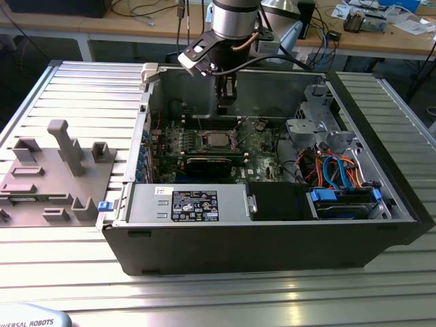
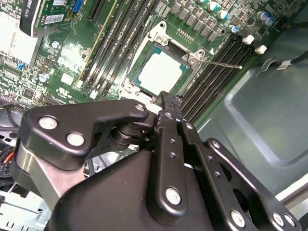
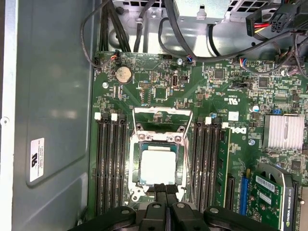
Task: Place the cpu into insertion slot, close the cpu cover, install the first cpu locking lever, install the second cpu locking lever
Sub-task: 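Close the cpu cover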
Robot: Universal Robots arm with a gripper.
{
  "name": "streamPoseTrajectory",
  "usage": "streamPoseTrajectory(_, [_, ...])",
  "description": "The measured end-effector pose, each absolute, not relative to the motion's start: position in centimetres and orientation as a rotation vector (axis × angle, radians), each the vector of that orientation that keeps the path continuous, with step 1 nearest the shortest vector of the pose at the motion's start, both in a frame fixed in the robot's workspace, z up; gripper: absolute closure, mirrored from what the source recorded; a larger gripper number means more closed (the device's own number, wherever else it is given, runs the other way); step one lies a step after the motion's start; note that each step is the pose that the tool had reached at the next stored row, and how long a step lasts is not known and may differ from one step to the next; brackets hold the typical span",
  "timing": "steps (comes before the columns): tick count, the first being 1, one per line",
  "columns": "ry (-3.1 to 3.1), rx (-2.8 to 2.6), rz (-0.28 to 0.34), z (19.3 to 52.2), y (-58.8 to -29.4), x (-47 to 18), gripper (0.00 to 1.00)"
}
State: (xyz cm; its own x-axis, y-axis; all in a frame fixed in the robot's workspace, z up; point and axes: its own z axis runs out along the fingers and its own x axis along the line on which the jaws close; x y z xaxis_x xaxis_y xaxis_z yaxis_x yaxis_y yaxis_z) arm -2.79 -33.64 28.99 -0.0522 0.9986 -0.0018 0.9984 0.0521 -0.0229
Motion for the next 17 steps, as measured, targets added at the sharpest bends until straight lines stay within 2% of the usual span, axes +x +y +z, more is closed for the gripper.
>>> streamPoseTrajectory(17, [-2.268, -2.153, 0.028, 28.96, -33.64, -2.26, 0.89])
